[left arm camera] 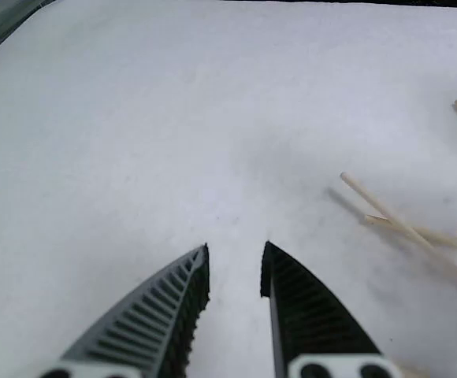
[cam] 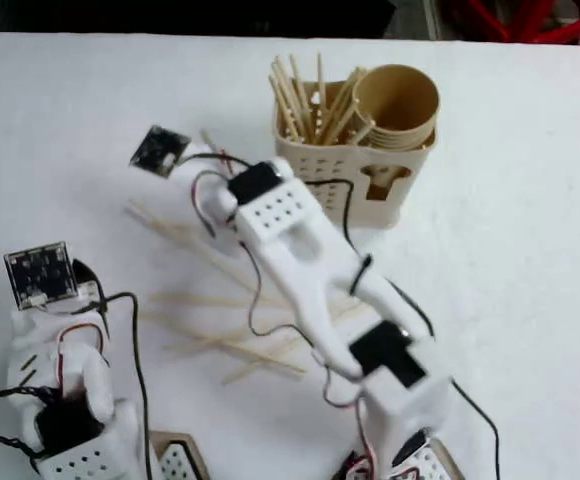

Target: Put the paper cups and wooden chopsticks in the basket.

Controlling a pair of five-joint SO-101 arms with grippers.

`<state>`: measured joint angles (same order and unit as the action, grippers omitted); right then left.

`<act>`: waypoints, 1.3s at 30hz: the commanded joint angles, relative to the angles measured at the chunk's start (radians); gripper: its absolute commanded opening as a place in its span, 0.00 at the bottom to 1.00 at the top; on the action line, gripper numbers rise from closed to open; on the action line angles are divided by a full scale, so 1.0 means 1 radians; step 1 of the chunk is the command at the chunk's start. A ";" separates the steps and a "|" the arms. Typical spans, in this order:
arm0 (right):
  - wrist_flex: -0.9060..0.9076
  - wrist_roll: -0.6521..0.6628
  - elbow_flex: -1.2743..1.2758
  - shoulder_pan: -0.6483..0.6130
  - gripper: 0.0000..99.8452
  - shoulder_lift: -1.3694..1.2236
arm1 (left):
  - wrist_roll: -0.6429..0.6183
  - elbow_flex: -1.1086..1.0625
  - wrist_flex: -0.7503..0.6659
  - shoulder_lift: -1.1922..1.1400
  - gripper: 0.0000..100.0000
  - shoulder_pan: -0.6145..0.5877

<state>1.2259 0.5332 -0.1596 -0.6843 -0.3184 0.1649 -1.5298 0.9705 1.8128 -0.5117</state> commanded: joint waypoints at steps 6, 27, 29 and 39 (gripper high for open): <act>0.073 0.064 -0.232 0.002 0.32 -0.231 | -0.006 0.006 -0.031 0.012 0.13 -0.010; 0.257 0.068 -0.824 0.033 0.08 -0.725 | -0.006 0.006 -0.032 0.012 0.13 -0.010; 0.269 0.068 -0.868 0.031 0.02 -0.754 | -0.006 0.006 -0.032 0.012 0.13 -0.010; 0.375 0.061 -1.034 0.036 0.02 -0.802 | -0.006 0.006 -0.031 0.012 0.13 -0.010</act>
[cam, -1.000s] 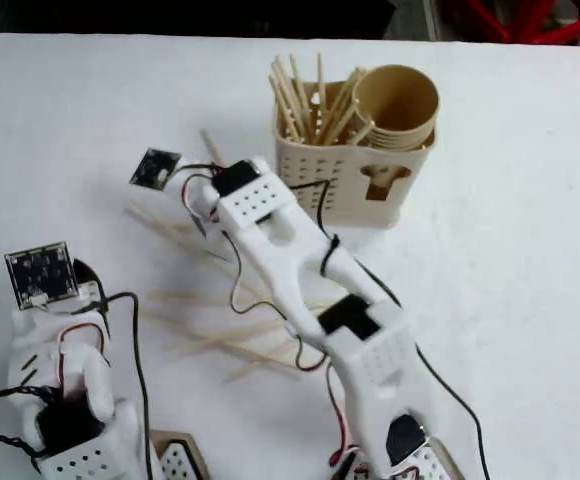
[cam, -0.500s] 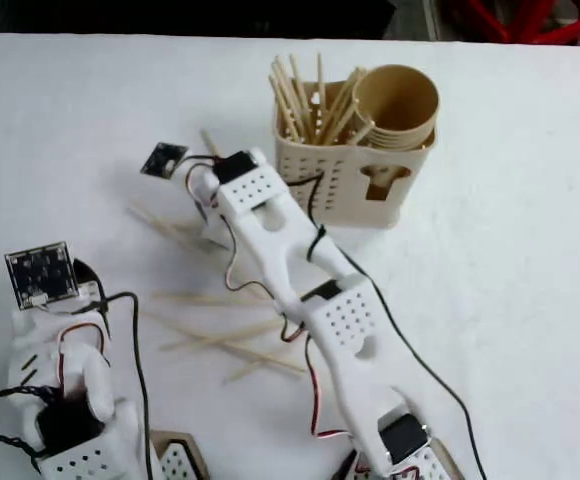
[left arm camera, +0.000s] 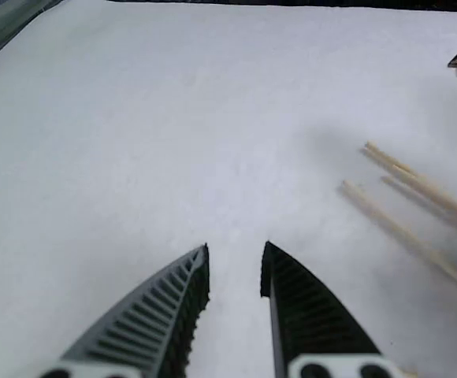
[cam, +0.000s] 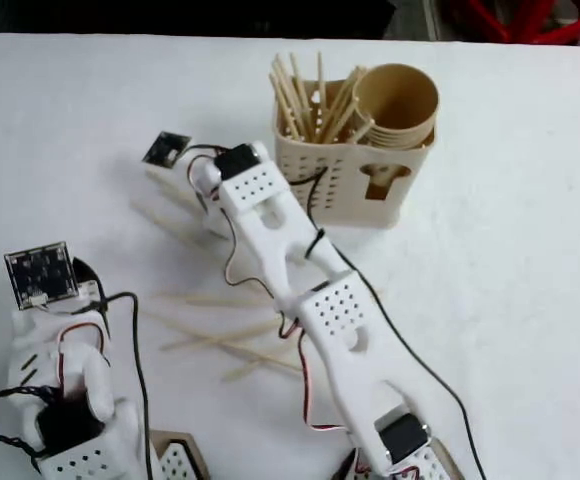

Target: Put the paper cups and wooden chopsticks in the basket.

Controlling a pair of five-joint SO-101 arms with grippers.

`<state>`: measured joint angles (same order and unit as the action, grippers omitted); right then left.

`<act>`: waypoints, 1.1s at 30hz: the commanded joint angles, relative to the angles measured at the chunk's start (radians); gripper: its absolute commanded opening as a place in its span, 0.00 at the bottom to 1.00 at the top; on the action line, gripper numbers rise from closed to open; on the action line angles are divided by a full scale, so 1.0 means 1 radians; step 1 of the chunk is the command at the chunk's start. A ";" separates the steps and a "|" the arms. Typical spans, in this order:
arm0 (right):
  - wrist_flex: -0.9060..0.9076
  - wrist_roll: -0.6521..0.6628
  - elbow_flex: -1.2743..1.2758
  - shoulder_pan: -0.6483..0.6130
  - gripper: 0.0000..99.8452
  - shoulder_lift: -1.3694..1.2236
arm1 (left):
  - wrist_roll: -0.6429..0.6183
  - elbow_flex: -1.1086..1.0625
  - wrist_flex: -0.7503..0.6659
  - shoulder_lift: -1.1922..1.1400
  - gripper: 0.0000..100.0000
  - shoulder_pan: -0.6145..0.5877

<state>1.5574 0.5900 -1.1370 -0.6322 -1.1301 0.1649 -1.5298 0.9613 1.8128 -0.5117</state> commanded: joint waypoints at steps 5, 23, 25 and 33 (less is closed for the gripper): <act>0.110 0.002 -0.127 -0.015 0.02 0.012 | -0.006 0.006 -0.021 0.012 0.13 -0.010; 0.166 -0.112 -0.310 0.027 0.02 0.127 | -0.006 0.006 -0.025 0.012 0.13 -0.010; 0.166 -0.115 -0.279 0.027 0.02 0.182 | -0.006 0.006 -0.025 0.012 0.12 -0.010; 0.166 -0.144 -0.072 -0.012 0.02 0.458 | -0.006 0.005 -0.026 0.012 0.12 -0.010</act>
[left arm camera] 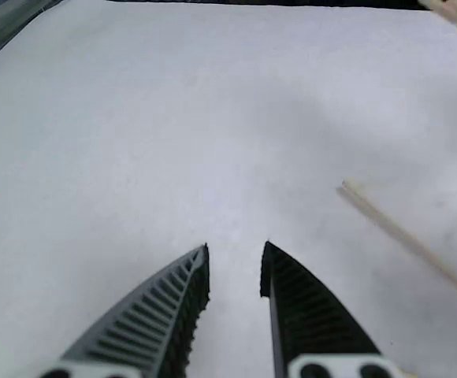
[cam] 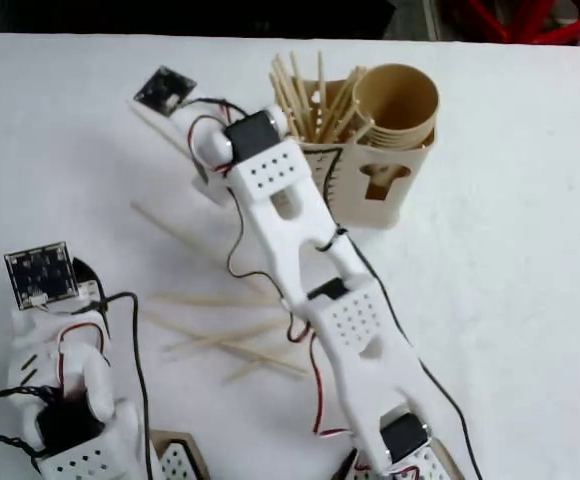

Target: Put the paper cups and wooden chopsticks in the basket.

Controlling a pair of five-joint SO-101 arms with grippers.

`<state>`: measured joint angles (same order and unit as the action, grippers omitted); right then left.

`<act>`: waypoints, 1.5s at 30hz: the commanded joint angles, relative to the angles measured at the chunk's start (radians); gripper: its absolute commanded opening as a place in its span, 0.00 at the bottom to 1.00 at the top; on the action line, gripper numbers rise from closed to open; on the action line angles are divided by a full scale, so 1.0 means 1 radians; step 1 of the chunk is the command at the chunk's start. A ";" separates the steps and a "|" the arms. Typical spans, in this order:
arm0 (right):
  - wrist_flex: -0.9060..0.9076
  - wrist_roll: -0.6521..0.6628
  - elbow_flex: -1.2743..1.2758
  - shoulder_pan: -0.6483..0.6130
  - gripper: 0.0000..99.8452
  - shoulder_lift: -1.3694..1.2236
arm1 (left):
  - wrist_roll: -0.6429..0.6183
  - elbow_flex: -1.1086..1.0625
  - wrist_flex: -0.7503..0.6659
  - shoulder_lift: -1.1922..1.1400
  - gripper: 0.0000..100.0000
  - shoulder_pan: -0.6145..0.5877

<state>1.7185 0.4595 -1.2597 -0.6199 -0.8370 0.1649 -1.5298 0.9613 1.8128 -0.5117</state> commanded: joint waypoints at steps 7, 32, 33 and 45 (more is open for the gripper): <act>0.001 -0.051 0.198 -0.033 0.02 0.455 | -0.006 0.005 -0.026 0.012 0.12 -0.010; -0.542 -0.242 0.358 0.194 0.02 0.751 | -0.005 0.005 -0.026 0.012 0.12 -0.010; -0.576 -0.261 0.393 0.205 0.02 0.754 | -0.005 0.005 -0.026 0.012 0.12 -0.010; -1.023 -0.327 0.870 0.275 0.02 0.888 | -0.005 0.005 -0.026 0.012 0.12 -0.010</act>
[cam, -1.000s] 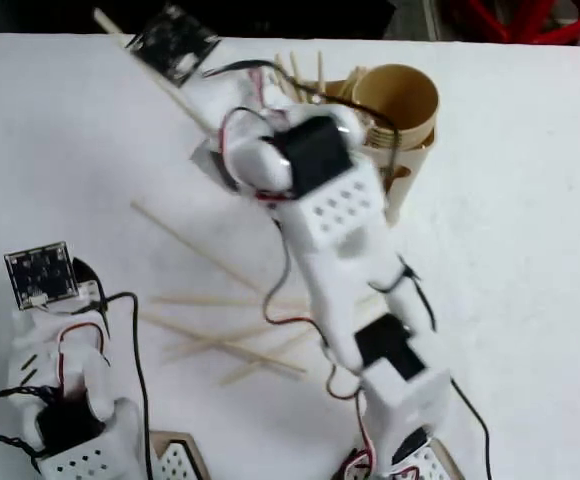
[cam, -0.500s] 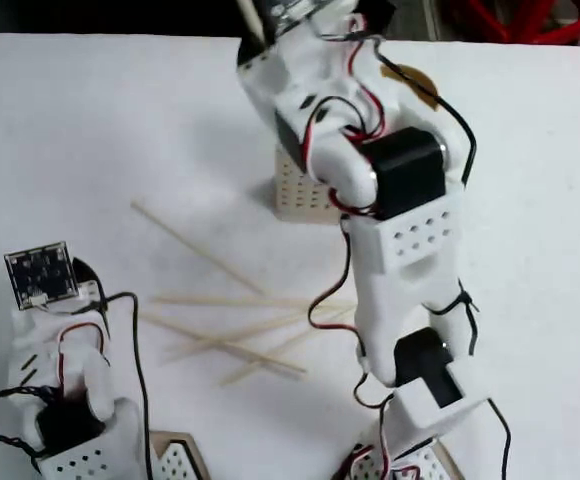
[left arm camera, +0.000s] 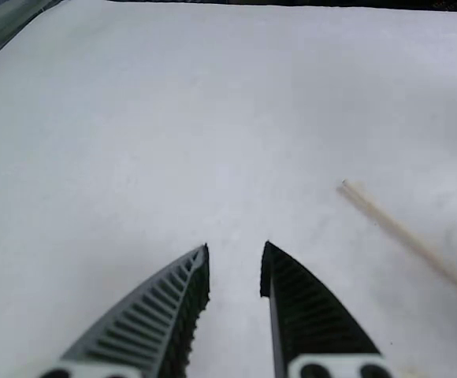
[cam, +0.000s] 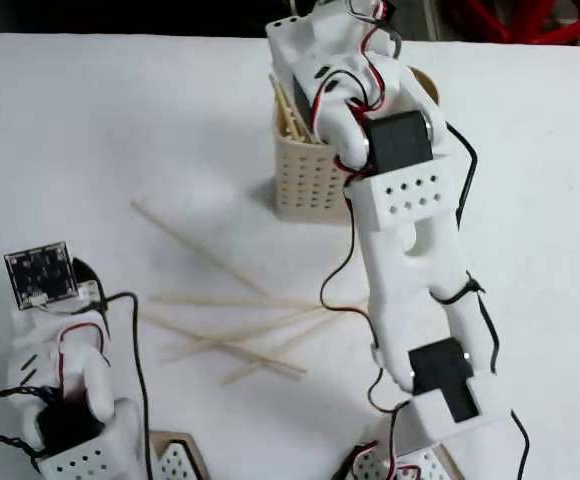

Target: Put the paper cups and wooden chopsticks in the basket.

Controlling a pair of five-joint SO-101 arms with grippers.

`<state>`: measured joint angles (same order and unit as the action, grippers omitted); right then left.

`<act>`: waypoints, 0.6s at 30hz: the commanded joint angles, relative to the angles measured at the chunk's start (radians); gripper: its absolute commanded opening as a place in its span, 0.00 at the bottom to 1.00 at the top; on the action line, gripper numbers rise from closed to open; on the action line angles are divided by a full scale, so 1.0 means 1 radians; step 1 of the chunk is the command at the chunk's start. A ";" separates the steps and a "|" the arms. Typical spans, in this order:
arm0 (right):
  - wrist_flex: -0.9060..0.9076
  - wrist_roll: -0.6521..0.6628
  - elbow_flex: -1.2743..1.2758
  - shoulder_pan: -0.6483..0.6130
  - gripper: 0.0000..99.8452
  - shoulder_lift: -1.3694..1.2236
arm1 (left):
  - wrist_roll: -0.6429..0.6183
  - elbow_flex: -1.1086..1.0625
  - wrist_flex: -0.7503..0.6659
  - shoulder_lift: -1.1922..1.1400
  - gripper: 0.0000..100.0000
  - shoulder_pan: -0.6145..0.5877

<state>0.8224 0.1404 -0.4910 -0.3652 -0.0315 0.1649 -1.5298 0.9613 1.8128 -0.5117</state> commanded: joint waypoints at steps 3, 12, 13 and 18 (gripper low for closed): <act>-0.249 -0.006 0.249 0.028 0.02 0.127 | -0.005 0.005 -0.026 0.012 0.12 -0.010; -0.509 -0.008 0.577 0.087 0.02 0.162 | -0.005 0.005 -0.026 0.012 0.12 -0.010; -0.522 -0.008 0.606 0.093 0.02 0.162 | -0.005 0.005 -0.026 0.012 0.12 -0.010; -0.509 0.000 0.663 0.093 0.04 0.162 | -0.005 0.005 -0.026 0.012 0.12 -0.010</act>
<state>0.3145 0.1404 0.1780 -0.2793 0.0775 0.1649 -1.5298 0.9613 1.8128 -0.5117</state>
